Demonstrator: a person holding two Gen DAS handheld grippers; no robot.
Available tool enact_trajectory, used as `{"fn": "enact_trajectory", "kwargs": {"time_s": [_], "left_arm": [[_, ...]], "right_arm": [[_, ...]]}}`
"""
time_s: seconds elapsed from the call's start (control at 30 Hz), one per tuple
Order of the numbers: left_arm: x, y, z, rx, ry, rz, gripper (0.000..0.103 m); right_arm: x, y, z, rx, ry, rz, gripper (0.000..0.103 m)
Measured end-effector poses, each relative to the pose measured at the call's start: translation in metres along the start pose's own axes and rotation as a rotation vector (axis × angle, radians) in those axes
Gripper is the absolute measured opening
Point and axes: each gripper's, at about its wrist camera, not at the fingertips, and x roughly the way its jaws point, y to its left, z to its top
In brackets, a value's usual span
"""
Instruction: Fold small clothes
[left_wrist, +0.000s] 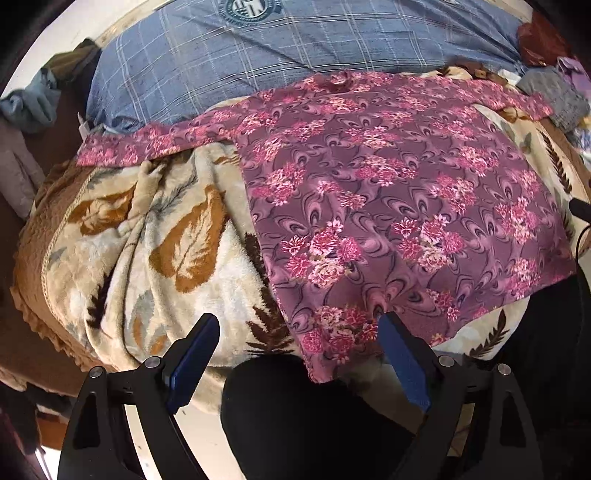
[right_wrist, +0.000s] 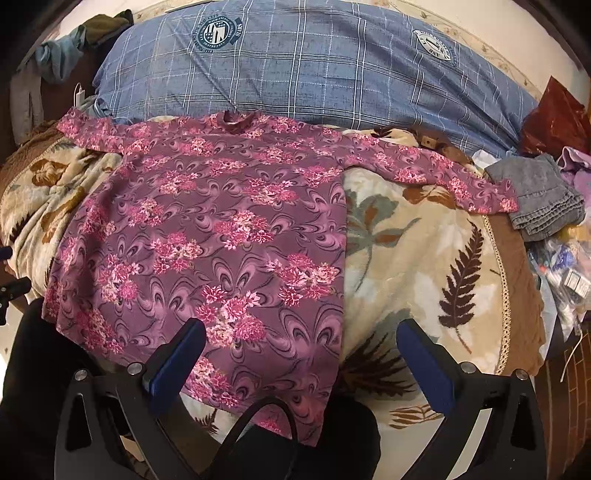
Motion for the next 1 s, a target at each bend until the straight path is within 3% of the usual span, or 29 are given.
{"fn": "enact_trajectory", "kwargs": {"time_s": [1.0], "left_arm": [[0.0,-0.0062,0.0033,0.036,0.009,-0.033,0.088]], "right_arm": [[0.0075,0.0009,-0.0002,0.003,0.023,0.005,0.103]]}}
